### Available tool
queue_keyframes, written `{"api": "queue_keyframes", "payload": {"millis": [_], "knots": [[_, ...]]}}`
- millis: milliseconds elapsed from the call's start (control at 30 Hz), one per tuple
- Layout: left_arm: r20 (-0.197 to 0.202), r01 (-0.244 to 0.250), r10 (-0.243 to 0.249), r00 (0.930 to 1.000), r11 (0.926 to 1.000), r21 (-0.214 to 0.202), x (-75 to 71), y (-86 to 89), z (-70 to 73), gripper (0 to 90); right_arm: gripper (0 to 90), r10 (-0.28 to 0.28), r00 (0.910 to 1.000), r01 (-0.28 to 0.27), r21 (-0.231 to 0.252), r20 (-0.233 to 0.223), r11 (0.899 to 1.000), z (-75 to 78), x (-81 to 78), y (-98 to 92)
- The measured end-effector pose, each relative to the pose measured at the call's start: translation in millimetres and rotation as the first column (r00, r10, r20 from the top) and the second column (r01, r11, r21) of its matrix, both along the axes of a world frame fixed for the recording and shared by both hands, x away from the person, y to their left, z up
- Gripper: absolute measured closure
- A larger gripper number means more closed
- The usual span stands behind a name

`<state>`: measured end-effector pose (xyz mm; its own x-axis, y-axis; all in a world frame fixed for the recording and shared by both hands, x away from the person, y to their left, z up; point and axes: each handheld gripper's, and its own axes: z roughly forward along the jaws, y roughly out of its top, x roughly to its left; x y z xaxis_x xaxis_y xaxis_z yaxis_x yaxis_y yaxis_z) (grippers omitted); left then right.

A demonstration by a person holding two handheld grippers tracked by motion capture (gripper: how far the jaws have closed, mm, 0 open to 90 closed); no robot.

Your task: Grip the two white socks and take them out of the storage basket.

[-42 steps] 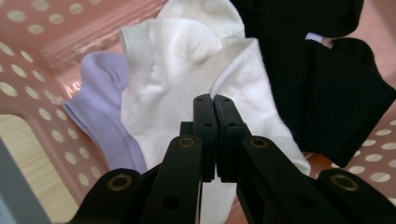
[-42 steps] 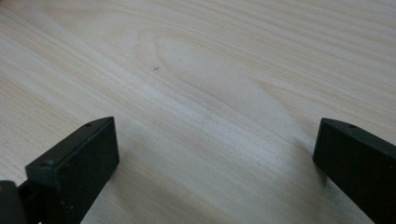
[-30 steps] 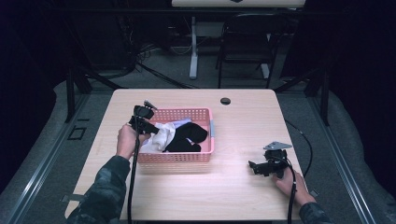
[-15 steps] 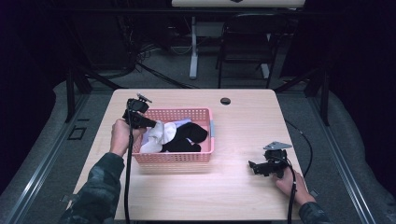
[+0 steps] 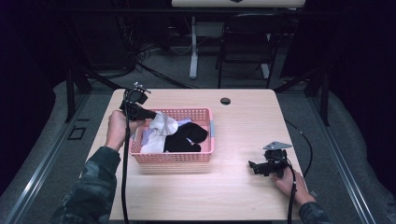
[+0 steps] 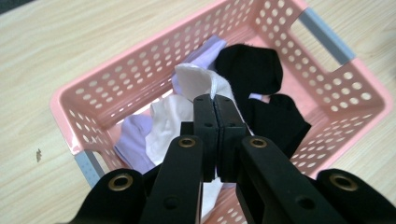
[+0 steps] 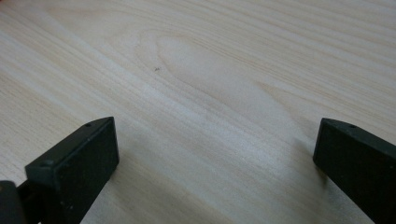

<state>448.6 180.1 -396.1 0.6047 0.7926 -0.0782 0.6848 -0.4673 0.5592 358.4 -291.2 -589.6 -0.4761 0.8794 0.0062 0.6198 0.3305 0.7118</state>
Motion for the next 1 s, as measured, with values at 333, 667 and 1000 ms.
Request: {"api": "queue_keyframes", "payload": {"millis": [333, 667, 1000], "knots": [[0.045, 0.009, -0.008, 0.9990, 0.9998, -0.016, -3.3, 2.7, 25.2, 89.4, 0.0, 0.000, 1.0000, 0.000, 0.000, 0.000, 1.000, 0.0, 0.0, 0.0], [0.091, -0.011, 0.014, 0.9957, 0.9995, -0.031, -7.3, 12.8, 47.8, 89.4, 0.0, 0.000, 1.0000, 0.000, 0.000, 0.000, 1.000, 0.0, 0.0, 0.0], [0.129, -0.056, 0.062, 0.9897, 0.9973, -0.046, -10.9, 33.5, 64.0, 89.4, 0.0, 0.000, 1.0000, 0.000, 0.000, 0.000, 1.000, 0.0, 0.0, 0.0]]}}
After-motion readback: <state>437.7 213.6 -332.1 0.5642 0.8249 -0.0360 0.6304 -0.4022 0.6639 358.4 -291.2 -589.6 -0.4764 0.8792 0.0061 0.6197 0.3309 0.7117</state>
